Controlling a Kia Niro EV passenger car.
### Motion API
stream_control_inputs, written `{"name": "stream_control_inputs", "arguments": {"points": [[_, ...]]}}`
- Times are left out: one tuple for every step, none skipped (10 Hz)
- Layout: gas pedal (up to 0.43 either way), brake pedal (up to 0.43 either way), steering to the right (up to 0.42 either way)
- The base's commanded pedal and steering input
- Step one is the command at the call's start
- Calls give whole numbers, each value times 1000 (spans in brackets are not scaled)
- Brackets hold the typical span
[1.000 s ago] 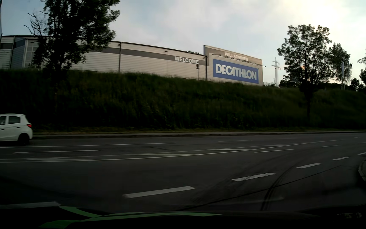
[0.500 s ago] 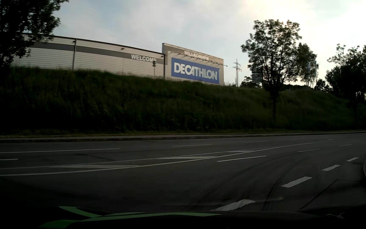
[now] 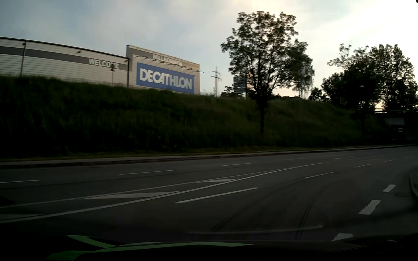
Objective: Follow the waypoints while adhering to traffic rules and regulations
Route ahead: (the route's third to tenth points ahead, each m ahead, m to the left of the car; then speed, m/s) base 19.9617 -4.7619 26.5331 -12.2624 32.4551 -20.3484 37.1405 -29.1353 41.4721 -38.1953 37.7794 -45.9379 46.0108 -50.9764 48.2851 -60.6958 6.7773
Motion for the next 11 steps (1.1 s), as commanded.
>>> {"name": "stream_control_inputs", "arguments": {"points": [[209, 0, 260], [209, 0, 259], [209, 0, 259], [220, 0, 257], [220, 0, 251], [220, 0, 247], [220, 0, 247], [220, 0, 244], [220, 0, 236], [220, 0, 222], [220, 0, 210]]}}
